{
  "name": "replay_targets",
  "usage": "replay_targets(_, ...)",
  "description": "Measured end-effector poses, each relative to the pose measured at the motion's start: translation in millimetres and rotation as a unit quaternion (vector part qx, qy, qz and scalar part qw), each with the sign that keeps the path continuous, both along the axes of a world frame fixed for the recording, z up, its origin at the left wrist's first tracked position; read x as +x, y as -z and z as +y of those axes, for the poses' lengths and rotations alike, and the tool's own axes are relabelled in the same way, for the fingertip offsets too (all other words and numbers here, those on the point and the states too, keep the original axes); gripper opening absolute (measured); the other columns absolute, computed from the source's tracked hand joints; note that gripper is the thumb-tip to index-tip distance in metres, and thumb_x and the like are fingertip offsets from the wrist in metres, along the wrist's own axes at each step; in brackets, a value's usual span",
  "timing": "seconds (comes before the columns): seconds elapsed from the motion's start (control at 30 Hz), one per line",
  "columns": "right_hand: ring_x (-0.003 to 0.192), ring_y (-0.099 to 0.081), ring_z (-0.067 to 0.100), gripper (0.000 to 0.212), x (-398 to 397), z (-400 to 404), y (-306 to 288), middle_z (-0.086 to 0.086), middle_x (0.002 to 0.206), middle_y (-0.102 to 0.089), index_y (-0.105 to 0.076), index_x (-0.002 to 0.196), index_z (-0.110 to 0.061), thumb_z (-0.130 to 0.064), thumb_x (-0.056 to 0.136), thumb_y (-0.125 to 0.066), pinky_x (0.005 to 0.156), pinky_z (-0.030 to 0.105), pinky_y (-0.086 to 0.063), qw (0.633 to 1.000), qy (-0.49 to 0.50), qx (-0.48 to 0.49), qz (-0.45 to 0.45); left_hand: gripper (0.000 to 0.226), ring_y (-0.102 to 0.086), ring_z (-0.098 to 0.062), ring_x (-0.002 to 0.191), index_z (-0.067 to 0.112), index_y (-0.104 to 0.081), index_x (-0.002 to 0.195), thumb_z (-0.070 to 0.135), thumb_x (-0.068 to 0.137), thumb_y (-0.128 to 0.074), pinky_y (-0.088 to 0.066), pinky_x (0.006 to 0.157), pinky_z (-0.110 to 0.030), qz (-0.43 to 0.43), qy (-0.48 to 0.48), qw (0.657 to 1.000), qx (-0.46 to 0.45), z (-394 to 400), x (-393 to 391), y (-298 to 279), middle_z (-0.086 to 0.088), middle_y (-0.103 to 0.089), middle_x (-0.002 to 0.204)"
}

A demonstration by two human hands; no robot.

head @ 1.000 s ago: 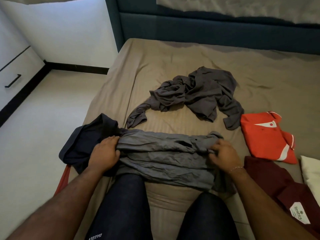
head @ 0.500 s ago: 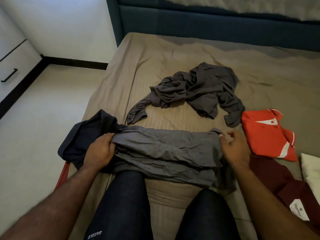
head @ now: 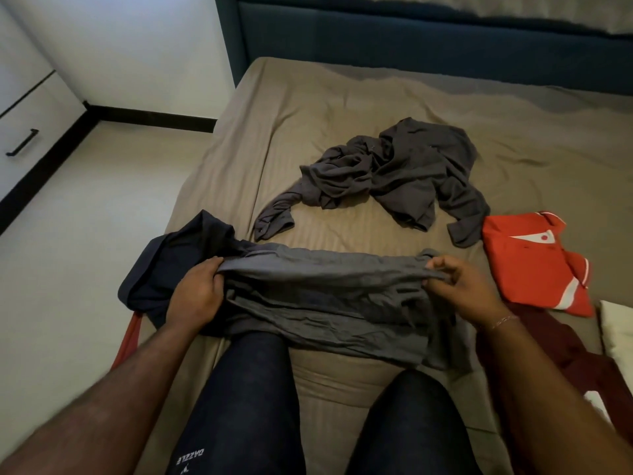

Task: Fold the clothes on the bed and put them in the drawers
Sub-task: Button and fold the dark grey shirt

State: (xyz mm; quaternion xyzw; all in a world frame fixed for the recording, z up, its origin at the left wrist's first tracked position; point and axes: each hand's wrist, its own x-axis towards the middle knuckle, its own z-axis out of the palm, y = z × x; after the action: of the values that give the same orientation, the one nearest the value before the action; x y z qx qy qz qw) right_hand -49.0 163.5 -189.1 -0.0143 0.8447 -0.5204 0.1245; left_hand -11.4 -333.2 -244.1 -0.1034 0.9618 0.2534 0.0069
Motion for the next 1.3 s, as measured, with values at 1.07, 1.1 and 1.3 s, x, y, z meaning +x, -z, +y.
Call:
replay_targets(1.07,0.12,-0.067,0.031,0.06,38.9,2.3,86.1,0.007,0.131,-0.07,-0.052,0.142,-0.022,0.002,0.09,-0.072,0.106,0.056,-0.051,0.931,0.145,-0.247,-0.224,0.111,0.019,-0.019,0.159,0.023,0.008,0.166,0.069,0.09,-0.059,0.007,0.129,-0.048,-0.167,0.404,0.898,-0.046,272.5,-22.4,29.9,-0.003,0.02,0.172)
replay_targets(1.1,0.119,-0.068,0.032,0.057,38.0,-2.5,80.8,0.008,0.129,-0.071,-0.054,0.139,-0.022,0.004,0.091,-0.069,0.104,0.056,-0.052,0.93,0.145,-0.257,-0.218,0.108,0.015,-0.018,0.159,0.024,0.005,0.167,0.067,0.092,-0.06,0.003,0.13,-0.048,-0.15,0.395,0.906,0.0,268.3,-20.4,25.3,-0.002,0.015,0.173)
replay_targets(1.3,0.107,-0.073,0.012,0.049,17.9,-67.1,24.7,0.001,0.119,-0.075,-0.059,0.127,-0.026,0.005,0.09,-0.068,0.088,0.026,-0.06,0.976,0.068,-0.183,-0.1,0.087,-0.033,0.002,0.149,0.04,-0.018,0.163,0.057,0.092,-0.064,-0.033,0.12,-0.026,-0.154,0.199,0.842,0.478,229.5,6.4,-5.2,0.014,-0.032,0.165)
